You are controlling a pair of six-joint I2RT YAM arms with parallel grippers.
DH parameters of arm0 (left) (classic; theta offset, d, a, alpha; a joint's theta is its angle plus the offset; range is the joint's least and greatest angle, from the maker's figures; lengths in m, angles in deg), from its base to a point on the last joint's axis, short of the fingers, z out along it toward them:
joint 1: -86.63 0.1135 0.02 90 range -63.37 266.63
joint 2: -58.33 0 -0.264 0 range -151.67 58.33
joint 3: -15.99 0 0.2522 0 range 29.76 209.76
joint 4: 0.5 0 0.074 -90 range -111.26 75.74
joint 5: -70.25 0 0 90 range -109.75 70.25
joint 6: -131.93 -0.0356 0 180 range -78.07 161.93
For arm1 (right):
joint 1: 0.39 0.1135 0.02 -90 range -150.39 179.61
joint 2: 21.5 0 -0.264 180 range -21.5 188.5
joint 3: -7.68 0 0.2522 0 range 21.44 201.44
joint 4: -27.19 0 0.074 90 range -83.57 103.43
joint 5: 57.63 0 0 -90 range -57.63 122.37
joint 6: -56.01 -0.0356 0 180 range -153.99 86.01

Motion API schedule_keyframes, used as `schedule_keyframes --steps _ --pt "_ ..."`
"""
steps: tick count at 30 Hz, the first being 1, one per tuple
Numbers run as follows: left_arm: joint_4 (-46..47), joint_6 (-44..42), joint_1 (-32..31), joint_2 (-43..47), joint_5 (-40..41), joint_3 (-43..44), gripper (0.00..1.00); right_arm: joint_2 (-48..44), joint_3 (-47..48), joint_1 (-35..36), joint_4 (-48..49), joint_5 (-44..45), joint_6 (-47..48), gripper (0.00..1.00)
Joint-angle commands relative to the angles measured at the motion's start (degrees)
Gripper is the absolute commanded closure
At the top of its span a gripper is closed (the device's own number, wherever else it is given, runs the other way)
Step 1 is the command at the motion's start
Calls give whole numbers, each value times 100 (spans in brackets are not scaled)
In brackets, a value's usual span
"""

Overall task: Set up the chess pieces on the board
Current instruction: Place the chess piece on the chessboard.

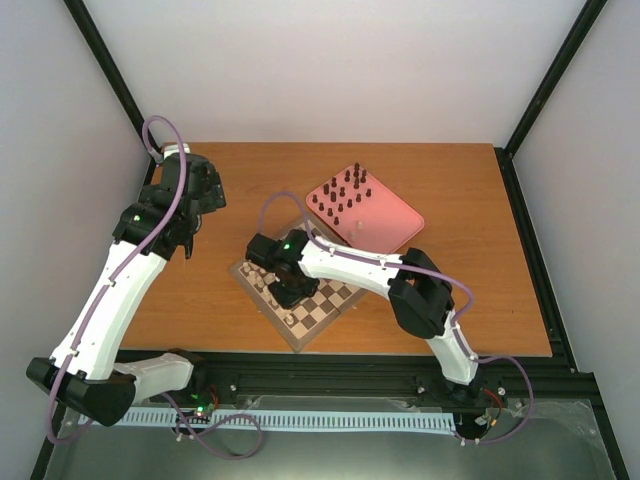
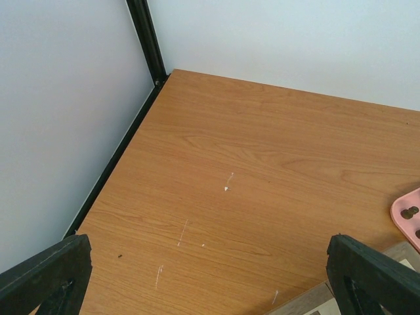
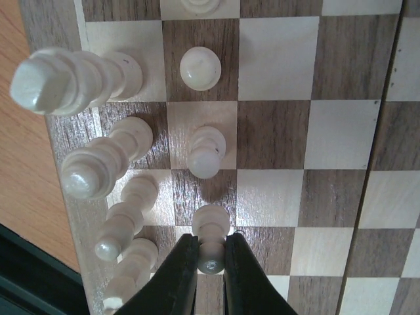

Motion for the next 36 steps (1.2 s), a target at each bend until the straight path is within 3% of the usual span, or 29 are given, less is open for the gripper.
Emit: schedule_keyframes --steps 1,28,36 --pt "29 12 -28 110 109 69 0 135 191 51 55 49 114 93" --pt "106 -26 -28 7 169 -30 0 453 342 48 -115 -76 206 92" --pt "93 -5 -27 29 147 -52 0 444 357 52 -150 -25 180 78"
